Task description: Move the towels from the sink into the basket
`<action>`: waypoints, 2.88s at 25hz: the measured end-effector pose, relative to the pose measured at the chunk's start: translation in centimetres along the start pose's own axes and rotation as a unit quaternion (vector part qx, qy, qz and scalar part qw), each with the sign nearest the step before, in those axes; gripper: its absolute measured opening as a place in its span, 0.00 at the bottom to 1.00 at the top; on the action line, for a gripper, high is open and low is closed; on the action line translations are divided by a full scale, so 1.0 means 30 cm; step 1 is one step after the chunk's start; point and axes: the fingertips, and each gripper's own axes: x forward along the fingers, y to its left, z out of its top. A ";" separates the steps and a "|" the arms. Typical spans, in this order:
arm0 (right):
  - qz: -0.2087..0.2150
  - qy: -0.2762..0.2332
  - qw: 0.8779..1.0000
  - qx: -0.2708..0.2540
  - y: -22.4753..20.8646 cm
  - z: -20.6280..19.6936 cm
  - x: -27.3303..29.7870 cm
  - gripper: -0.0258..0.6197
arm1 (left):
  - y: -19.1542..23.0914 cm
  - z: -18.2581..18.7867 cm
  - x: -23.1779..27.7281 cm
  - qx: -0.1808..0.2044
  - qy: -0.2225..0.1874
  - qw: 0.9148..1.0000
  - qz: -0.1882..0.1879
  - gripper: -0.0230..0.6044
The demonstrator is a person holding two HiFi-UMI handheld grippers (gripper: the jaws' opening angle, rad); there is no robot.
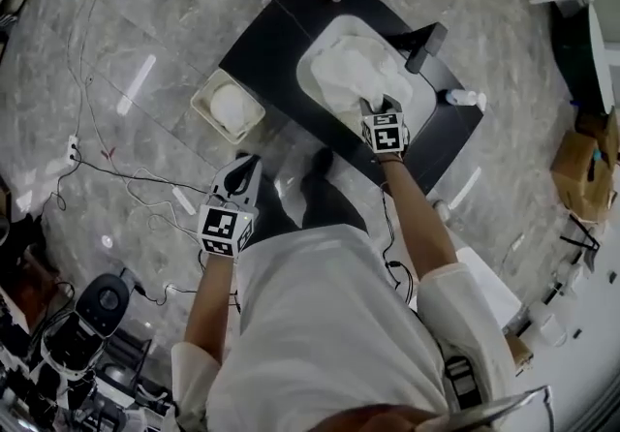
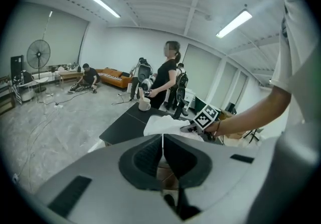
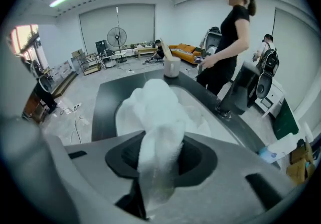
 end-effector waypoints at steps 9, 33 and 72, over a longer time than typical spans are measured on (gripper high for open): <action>-0.010 -0.104 0.994 0.003 0.032 0.159 -0.409 0.26 | -0.052 0.145 -0.131 0.035 -0.038 0.999 -0.008 0.05; 0.059 -0.334 0.940 0.043 0.234 0.426 -1.103 0.26 | -0.092 0.342 -0.322 0.026 -0.116 0.993 0.005 0.05; 0.267 -0.067 0.958 -0.083 1.503 0.329 0.450 0.26 | 1.016 -0.493 -0.314 -0.089 -0.044 0.981 0.165 0.05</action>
